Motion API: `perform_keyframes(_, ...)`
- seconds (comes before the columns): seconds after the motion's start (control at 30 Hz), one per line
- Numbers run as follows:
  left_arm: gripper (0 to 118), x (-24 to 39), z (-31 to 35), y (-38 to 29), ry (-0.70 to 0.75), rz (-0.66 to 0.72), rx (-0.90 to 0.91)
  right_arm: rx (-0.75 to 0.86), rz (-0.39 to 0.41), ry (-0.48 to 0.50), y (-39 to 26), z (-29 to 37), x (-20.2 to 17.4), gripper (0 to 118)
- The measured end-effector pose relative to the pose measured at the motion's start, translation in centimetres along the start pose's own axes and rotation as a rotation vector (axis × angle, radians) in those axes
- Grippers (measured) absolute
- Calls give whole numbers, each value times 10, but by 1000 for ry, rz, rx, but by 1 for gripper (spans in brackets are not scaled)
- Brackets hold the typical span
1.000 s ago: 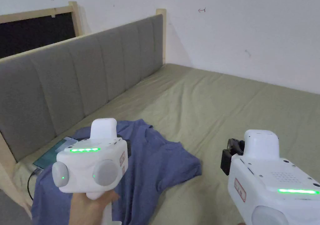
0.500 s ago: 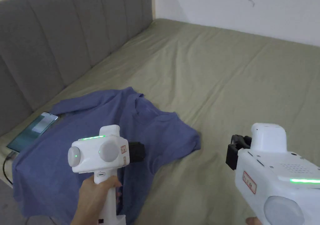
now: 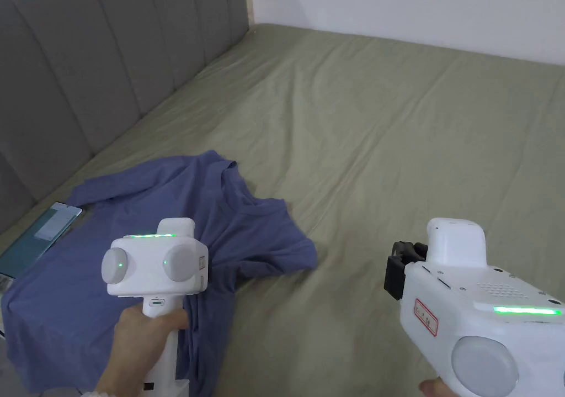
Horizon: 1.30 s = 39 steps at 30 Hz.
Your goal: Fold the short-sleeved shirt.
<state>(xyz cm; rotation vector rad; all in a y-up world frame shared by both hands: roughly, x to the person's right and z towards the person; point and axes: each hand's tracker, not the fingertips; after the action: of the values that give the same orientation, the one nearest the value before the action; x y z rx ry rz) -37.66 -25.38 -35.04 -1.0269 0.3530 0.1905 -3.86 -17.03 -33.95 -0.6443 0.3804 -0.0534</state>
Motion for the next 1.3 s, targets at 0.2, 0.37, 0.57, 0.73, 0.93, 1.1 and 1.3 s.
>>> perform_keyframes(0.2,2,-16,43,27,-213,100,44,32,-90,-18,4,16,18,0)
perform_keyframes(0.37,2,41,108,62,-382,68,166,78,-107,-73,13,46,41,0)
perform_keyframes(0.57,2,159,177,84,-626,-97,258,190,-184,-192,25,104,95,0)
perform_keyframes(0.73,2,255,238,63,-878,-283,310,289,-256,-345,29,166,148,0)
perform_keyframes(0.93,2,340,261,6,-1008,-436,240,374,-361,-500,13,233,197,0)
perform_keyframes(1.1,2,415,178,-89,-818,-672,22,338,-433,-572,-17,252,231,0)
perform_keyframes(1.3,2,441,105,-189,-586,-836,-192,270,-457,-616,-41,251,253,0)
